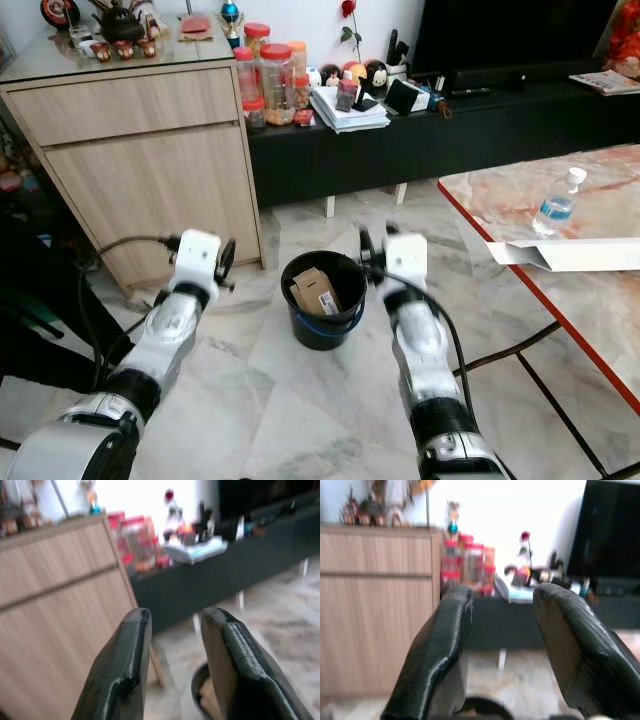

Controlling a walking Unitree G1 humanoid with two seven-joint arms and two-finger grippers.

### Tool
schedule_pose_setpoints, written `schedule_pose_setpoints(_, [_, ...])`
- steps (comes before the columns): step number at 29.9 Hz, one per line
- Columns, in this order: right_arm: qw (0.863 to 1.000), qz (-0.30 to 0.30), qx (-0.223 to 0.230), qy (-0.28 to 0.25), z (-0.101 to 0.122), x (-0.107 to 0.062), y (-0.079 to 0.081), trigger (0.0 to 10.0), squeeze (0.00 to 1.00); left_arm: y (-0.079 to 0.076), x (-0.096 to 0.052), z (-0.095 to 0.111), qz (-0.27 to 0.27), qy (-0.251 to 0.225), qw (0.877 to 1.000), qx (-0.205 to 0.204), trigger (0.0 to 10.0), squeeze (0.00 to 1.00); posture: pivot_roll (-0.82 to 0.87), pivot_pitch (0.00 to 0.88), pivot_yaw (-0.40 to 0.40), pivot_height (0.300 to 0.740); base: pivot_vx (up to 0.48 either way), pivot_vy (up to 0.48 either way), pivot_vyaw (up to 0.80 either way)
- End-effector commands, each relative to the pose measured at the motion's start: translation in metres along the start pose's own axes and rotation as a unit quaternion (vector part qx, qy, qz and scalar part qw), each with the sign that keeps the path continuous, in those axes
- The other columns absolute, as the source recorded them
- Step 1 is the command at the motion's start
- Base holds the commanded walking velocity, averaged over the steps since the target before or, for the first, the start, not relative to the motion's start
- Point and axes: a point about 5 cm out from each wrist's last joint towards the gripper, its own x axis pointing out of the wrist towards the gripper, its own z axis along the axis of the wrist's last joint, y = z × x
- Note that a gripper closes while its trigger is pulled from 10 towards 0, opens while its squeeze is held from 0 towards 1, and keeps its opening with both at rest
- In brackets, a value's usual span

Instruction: Picking trash to rubbish bin

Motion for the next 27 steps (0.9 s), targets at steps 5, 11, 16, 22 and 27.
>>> schedule_pose_setpoints(5, [0.999,-0.021,0.011,-0.049,0.03,0.015,0.001,10.0,0.0,-0.007,0.019,0.043,0.002,-0.085,0.996,-0.001,10.0,0.0,0.06,0.0,-0.033,0.74,0.0,0.0,0.0])
schedule_pose_setpoints(11, [0.998,-0.025,0.032,-0.038,0.028,0.013,0.009,10.0,0.0,-0.019,0.017,0.046,-0.004,-0.094,0.995,-0.013,10.0,0.0,0.07,0.0,-0.05,0.74,0.0,0.0,0.0])
schedule_pose_setpoints(16, [0.998,-0.037,0.052,-0.02,0.023,0.011,0.008,10.0,0.0,-0.015,0.012,0.039,0.001,-0.085,0.996,-0.013,10.0,0.0,0.08,0.0,-0.06,0.74,0.0,0.0,-0.57])
schedule_pose_setpoints(22, [0.999,-0.037,0.033,0.01,0.012,0.004,0.005,10.0,0.0,-0.012,0.005,0.022,0.015,-0.053,0.998,-0.022,10.0,0.0,0.09,0.0,-0.087,0.74,0.0,0.0,-0.78])
schedule_pose_setpoints(27, [0.997,-0.065,0.032,0.041,-0.001,-0.006,-0.006,10.0,0.0,-0.014,0.0,0.015,0.008,-0.042,0.999,-0.009,10.0,0.0,0.08,0.0,-0.104,0.74,0.0,0.0,-0.6])
